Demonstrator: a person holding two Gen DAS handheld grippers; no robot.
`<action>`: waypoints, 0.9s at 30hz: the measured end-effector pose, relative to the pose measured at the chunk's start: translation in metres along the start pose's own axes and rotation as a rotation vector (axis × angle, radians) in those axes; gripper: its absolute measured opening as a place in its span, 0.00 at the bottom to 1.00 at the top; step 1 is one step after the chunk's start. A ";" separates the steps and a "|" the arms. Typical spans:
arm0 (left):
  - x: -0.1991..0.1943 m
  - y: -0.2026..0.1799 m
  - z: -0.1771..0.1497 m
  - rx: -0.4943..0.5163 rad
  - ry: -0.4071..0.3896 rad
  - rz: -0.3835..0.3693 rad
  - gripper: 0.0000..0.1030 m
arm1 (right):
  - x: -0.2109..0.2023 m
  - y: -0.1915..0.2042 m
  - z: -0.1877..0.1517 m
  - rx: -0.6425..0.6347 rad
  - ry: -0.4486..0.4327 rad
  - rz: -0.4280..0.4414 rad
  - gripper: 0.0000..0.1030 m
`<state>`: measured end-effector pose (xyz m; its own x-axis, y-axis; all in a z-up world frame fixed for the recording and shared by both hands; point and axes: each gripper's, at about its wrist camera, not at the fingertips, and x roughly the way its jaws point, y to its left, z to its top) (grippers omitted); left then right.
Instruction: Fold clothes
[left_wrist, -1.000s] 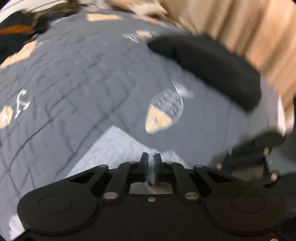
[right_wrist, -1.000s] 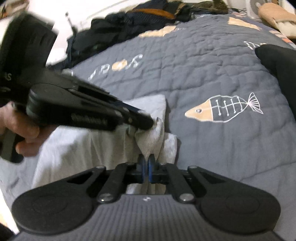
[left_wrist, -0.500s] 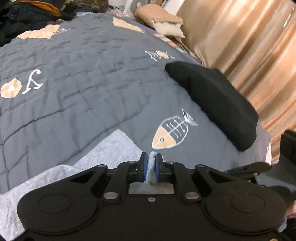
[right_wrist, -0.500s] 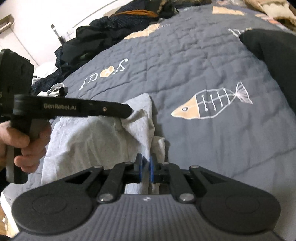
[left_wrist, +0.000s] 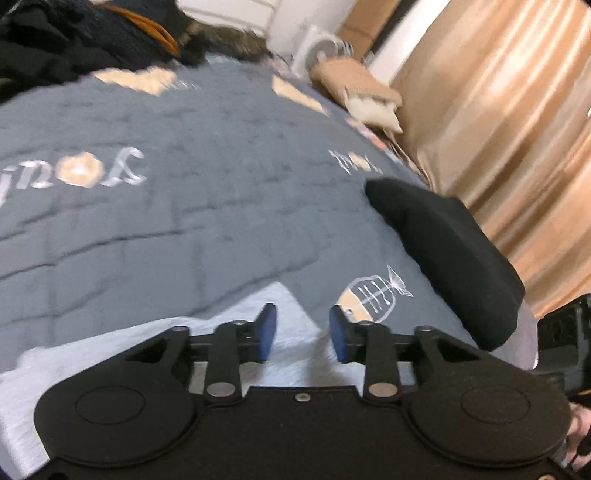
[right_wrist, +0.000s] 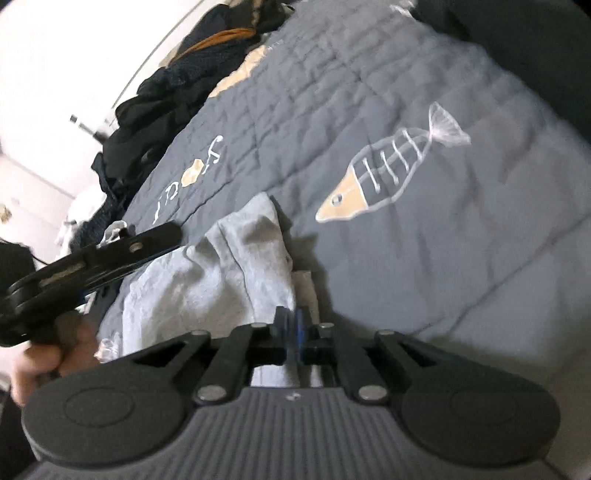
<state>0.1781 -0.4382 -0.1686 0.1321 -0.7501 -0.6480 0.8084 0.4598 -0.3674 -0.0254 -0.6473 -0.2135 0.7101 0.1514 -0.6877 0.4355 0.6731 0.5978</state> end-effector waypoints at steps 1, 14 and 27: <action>-0.010 0.002 -0.004 0.011 -0.009 0.030 0.33 | -0.004 0.005 0.002 -0.040 -0.026 -0.026 0.05; -0.066 0.060 -0.035 0.049 -0.015 0.350 0.50 | 0.014 0.042 0.017 -0.293 -0.125 -0.104 0.37; -0.055 0.099 -0.049 -0.141 -0.026 0.227 0.10 | 0.031 0.016 0.021 -0.006 -0.113 0.016 0.02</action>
<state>0.2222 -0.3279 -0.2021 0.3173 -0.6312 -0.7077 0.6690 0.6779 -0.3047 0.0154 -0.6464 -0.2168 0.7750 0.0797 -0.6269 0.4205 0.6756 0.6056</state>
